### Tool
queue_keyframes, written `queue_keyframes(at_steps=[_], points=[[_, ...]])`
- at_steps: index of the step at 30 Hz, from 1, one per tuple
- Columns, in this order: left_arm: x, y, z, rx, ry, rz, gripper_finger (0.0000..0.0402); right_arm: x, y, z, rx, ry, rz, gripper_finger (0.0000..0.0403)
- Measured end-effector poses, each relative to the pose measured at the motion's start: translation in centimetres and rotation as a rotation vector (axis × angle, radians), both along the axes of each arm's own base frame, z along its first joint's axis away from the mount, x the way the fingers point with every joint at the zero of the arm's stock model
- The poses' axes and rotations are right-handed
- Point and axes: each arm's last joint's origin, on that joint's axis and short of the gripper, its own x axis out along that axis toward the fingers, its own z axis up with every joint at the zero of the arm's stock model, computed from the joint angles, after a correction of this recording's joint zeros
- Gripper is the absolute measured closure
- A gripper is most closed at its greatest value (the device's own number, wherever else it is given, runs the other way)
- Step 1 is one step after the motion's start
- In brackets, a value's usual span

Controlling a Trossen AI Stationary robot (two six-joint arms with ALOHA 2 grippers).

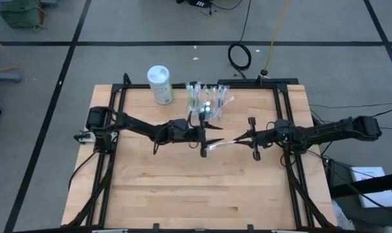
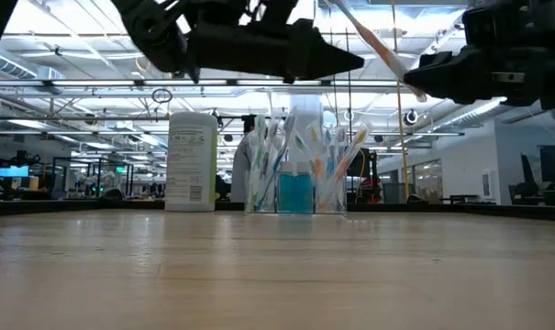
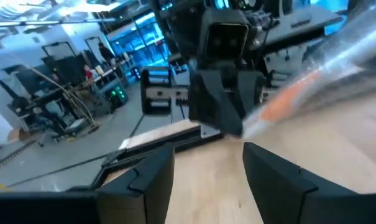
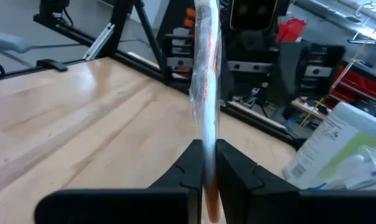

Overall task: Pick & Place toothbrushing station
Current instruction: Put the orange toothbrush into the transparent organizer

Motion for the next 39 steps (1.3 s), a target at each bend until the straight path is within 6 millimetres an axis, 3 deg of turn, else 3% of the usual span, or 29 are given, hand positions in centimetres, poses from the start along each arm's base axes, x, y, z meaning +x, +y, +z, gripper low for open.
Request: queue_keyframes(at_steps=[6, 13, 28, 35, 39], points=[[0.8, -0.3, 1.4, 0.012, -0.03, -0.002, 0.0204, 0.0, -0.4, 0.2, -0.004, -0.019, -0.026, 0.0385], [0.7, -0.5, 1.0, 0.019, 0.02, -0.007, 0.0204, -0.1, -0.5, 0.9, 0.001, -0.082, -0.032, 0.0385], [0.6, -2.6, 2.0, 0.056, -0.077, -0.058, 0.0204, 0.0, -0.6, 0.5, 0.012, -0.047, -0.081, 0.0385], [0.5, -2.2, 2.4, 0.037, -0.119, -0.048, 0.0204, 0.0, -0.6, 0.5, 0.012, -0.041, -0.084, 0.0385], [0.6, -1.9, 2.4, 0.008, -0.121, -0.042, 0.0227, 0.0, -0.6, 0.5, 0.012, -0.048, -0.085, 0.0384]])
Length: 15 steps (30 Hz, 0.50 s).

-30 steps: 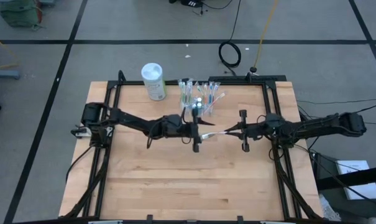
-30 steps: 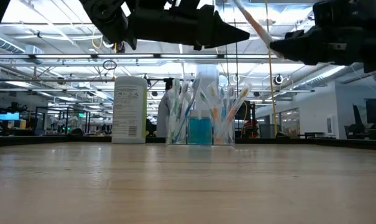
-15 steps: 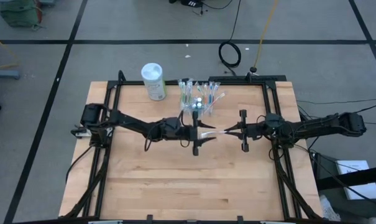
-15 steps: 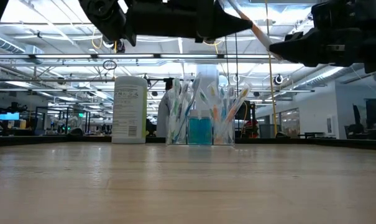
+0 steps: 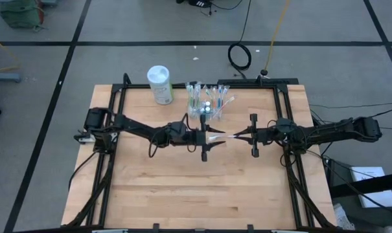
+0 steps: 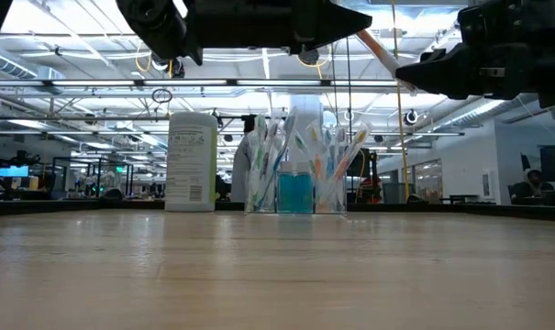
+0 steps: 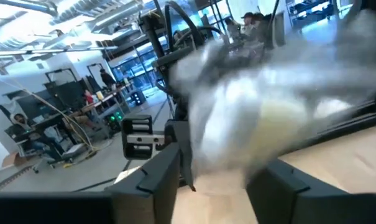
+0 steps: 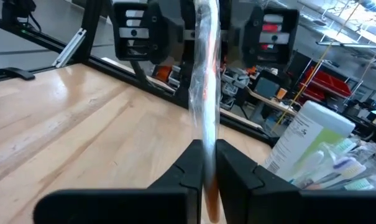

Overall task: Pick & Place toothbrushing station
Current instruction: Put the orange toothbrush into the transparent organizer

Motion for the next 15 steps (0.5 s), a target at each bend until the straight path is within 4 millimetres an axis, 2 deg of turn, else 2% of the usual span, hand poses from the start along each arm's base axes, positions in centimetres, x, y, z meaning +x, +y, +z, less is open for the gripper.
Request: queue_keyframes(at_steps=[8, 15], points=[[0.02, 0.49, 0.0, -0.003, 0.0, 0.013, 0.0318, 0.0, 0.0, 0.04, 0.0, -0.004, -0.001, 0.0357], [0.03, 0.48, -0.09, 0.001, 0.007, 0.009, 0.0382, 0.0, -0.09, -0.11, 0.002, 0.012, -0.029, 0.0351]])
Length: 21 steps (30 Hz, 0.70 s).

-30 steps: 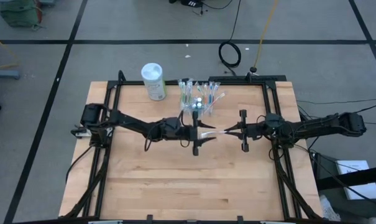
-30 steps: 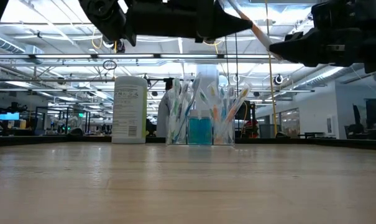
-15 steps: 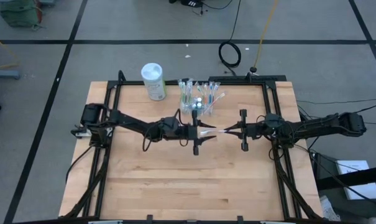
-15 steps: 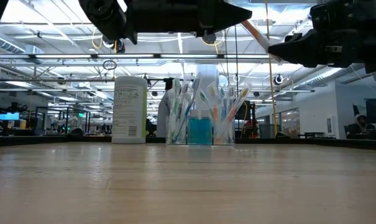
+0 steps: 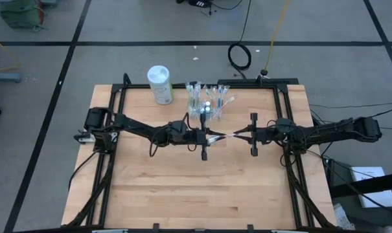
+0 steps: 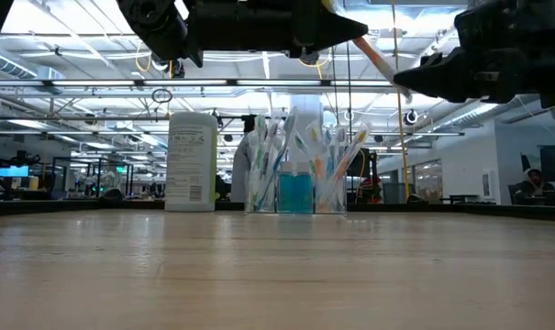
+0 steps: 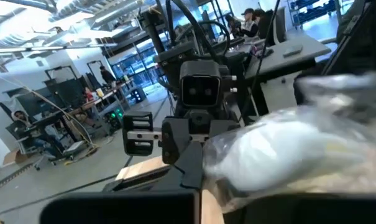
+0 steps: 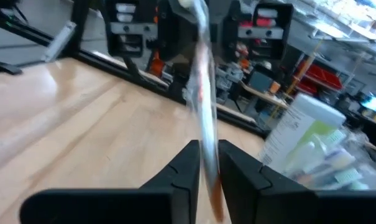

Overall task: Pick & Place toothbrushing station
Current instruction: Put the orange toothbrush into the transparent organizer

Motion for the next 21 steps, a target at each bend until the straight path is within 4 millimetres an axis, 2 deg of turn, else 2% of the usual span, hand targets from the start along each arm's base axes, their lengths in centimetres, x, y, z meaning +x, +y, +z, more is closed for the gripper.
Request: queue_keyframes(at_steps=[6, 12, 17, 21], points=[[0.0, 1.1, -0.4, -0.036, 0.034, 0.075, 0.0385, -0.1, -0.7, -0.6, 0.099, 0.05, -0.254, 0.0327], [0.1, 4.1, -1.0, -0.158, 0.143, 0.308, 0.0381, -0.1, -0.7, -1.1, 0.099, 0.1, -0.268, 0.0283], [1.1, 7.5, 1.6, -0.364, 0.396, 0.441, 0.0391, -0.2, -1.0, -1.5, 0.099, 0.139, -0.346, 0.0244], [1.8, 8.4, 4.7, -0.366, 0.439, 0.471, 0.0374, -0.2, -1.0, -1.6, 0.098, 0.149, -0.343, 0.0225]])
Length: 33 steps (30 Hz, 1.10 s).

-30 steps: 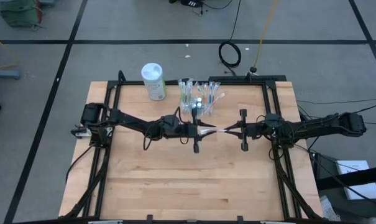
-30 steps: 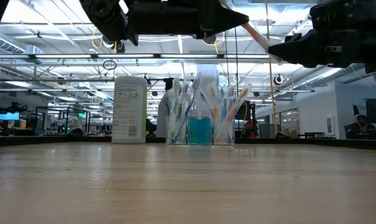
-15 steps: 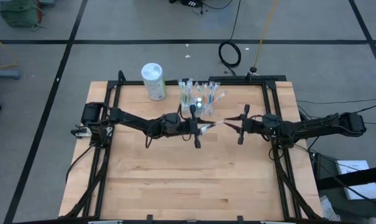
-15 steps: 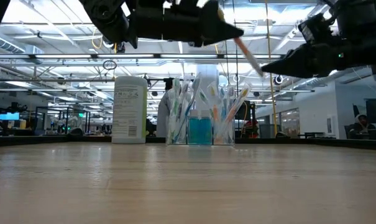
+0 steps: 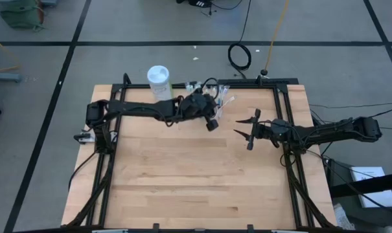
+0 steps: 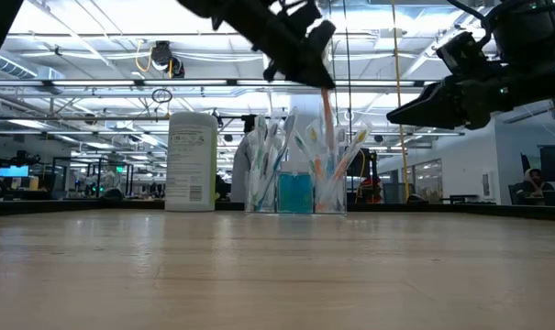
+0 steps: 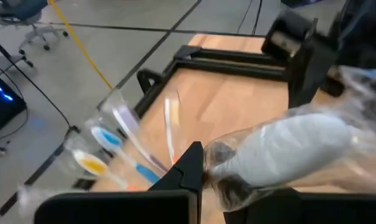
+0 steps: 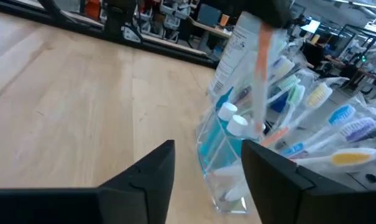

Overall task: Pick & Place toothbrushing station
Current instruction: Put the orange toothbrush into the transparent organizer

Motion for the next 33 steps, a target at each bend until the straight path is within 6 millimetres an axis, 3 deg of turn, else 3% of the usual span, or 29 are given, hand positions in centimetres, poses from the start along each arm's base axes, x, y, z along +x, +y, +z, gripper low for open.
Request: queue_keyframes(at_steps=[3, 6, 13, 17, 28, 33], points=[[0.1, 0.4, 1.8, 0.008, 0.011, 0.022, 0.0377, 0.0, 0.0, 0.0, 0.0, 0.001, 0.0, 0.0216], [-0.1, 1.6, 2.1, -0.036, 0.001, 0.058, 0.0392, 0.0, 0.0, 0.0, 0.003, 0.0, -0.001, 0.0213], [-0.6, 3.0, 0.6, -0.084, 0.026, 0.084, 0.0377, 0.0, 0.0, 0.0, 0.01, -0.002, -0.002, 0.0213], [-1.0, 3.8, -0.2, -0.101, 0.039, 0.127, 0.0391, 0.0, 0.0, 0.0, 0.01, -0.002, -0.001, 0.0213], [-1.0, 3.4, -1.0, -0.113, 0.031, 0.12, 0.0385, 0.0, 0.0, 0.0, 0.01, -0.002, -0.001, 0.0212], [0.3, 3.7, -3.4, -0.172, 0.021, 0.107, 0.0391, 0.0, 0.0, 0.0, 0.011, -0.002, -0.001, 0.0211]])
